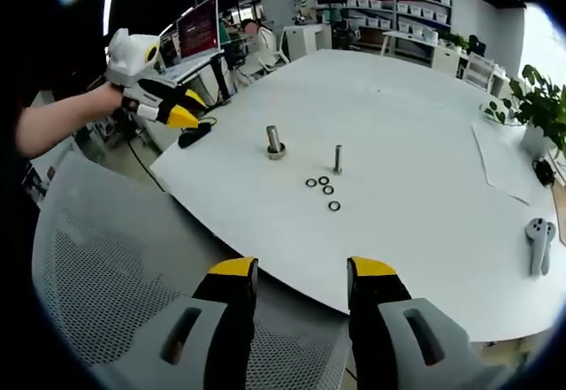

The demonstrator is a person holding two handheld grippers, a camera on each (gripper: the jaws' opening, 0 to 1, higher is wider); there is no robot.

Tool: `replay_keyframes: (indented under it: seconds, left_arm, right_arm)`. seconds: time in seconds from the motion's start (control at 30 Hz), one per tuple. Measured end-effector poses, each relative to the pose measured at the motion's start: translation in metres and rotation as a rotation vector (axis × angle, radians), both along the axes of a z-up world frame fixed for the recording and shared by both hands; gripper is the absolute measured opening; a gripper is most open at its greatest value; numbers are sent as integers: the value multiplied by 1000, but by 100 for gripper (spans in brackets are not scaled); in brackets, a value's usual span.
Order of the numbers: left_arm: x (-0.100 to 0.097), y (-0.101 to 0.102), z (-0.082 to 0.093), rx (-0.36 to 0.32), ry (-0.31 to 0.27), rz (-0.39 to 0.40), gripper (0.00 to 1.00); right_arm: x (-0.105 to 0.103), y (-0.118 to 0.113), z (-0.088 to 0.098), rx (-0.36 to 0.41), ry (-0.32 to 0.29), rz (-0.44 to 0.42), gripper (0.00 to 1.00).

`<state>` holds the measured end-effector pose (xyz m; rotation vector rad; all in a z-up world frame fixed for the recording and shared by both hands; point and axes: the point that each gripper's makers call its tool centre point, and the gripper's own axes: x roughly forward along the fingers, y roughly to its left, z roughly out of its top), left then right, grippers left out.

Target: Place the washer onto the threaded stud by aligning its center hole with the stud, sliding it down to the base, and recovering from edge contact or off-axis alignment until the washer reaches the visible bottom stop.

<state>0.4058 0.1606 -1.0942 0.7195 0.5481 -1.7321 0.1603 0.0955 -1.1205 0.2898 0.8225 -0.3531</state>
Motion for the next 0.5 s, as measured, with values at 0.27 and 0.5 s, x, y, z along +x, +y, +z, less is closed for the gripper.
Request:
replay_keyframes:
  seconds: [0.27, 0.5]
  left_arm:
    - [-9, 29, 2, 2, 117, 84, 27]
    - [-22, 40, 12, -51, 121, 105, 29]
  right_arm:
    - [-2, -1, 2, -1, 0, -10, 43]
    - [-3, -3, 0, -1, 3, -18, 43]
